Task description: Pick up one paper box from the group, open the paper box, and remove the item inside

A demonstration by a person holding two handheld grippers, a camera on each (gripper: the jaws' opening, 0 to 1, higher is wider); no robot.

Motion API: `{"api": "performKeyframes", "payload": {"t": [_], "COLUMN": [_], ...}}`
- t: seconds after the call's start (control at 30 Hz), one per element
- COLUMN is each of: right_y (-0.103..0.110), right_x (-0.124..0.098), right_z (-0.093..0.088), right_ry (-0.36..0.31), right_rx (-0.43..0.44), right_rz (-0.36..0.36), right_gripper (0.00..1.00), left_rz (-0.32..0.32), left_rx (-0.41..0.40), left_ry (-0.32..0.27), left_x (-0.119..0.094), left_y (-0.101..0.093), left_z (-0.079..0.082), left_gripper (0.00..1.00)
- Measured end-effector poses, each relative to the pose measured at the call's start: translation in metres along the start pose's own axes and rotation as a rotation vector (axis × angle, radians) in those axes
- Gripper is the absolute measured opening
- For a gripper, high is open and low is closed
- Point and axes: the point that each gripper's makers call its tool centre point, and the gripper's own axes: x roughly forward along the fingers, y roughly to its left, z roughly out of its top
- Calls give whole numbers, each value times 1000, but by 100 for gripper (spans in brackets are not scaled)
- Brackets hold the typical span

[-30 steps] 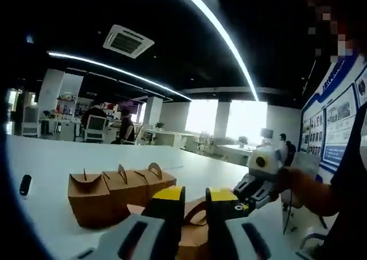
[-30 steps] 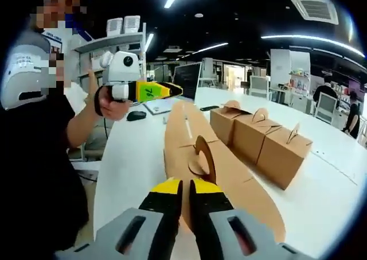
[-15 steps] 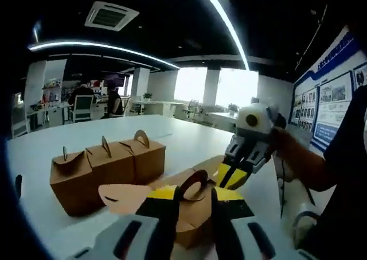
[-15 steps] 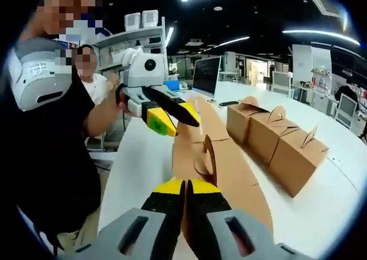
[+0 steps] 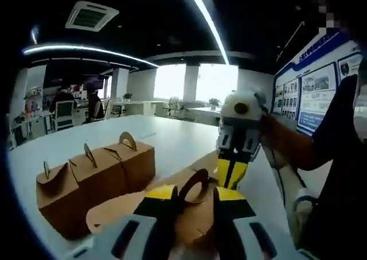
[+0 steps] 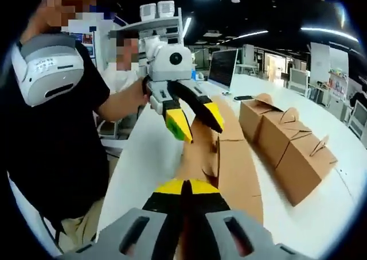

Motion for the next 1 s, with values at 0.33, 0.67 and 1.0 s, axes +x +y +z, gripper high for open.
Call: {"api": "performKeyframes", "payload": {"t": [0.33, 0.67, 1.0], "right_y": [-3, -24, -20], "right_x": [-10, -27, 8], "right_z": [2, 55, 44], "right_ry": [-118, -326, 174], "right_rx": [-20, -193, -691], "right_rz": [-280, -801, -973], "right_gripper": [17, 18, 18], "left_rz": [43, 34, 137], "left_rx": [-9, -26, 29], "left_ry": [-45, -52, -16], "left_x": [4, 4, 5], "left_y": [6, 5, 5], "left_z": [-4, -4, -6], "left_gripper": [24, 22, 18]}}
